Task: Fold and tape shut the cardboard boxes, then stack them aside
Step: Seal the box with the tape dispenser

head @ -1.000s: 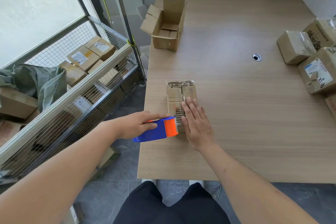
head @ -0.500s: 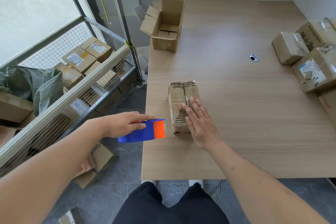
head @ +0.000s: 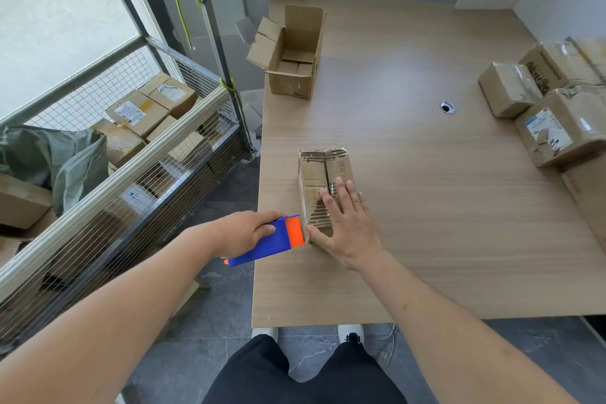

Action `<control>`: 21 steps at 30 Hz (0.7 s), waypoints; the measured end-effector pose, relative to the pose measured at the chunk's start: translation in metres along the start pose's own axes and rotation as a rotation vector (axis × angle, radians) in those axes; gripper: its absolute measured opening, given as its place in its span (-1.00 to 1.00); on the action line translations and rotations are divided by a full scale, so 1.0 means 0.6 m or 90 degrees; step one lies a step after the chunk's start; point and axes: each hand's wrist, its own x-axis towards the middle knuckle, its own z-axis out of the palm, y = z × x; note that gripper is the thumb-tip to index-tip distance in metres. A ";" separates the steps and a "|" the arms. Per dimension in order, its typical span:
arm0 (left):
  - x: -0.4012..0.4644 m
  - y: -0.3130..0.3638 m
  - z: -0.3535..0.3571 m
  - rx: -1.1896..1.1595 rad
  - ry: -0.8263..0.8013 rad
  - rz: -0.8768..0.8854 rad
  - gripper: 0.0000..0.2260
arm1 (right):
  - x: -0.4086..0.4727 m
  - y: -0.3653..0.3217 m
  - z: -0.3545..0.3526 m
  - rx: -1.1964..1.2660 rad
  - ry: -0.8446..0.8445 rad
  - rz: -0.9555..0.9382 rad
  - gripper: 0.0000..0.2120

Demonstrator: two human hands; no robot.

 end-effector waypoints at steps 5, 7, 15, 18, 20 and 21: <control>0.009 0.009 0.003 0.074 -0.026 -0.054 -0.66 | 0.003 -0.026 -0.008 -0.049 -0.021 0.028 -0.08; 0.007 -0.002 0.018 0.076 -0.050 -0.086 -0.65 | 0.003 -0.027 -0.014 -0.056 -0.034 0.027 -0.06; 0.020 0.004 0.030 0.035 0.134 -0.095 -0.53 | 0.001 -0.041 -0.010 -0.026 0.045 0.085 -0.21; 0.027 0.024 0.044 -0.006 0.208 -0.131 -0.50 | 0.000 -0.036 -0.011 -0.029 0.051 0.109 -0.22; 0.034 0.049 0.056 -0.041 0.244 -0.143 -0.50 | -0.001 -0.026 -0.012 -0.037 0.054 0.120 -0.22; 0.038 0.062 0.063 -0.059 0.263 -0.144 -0.50 | -0.003 -0.020 -0.014 -0.040 0.061 0.124 -0.22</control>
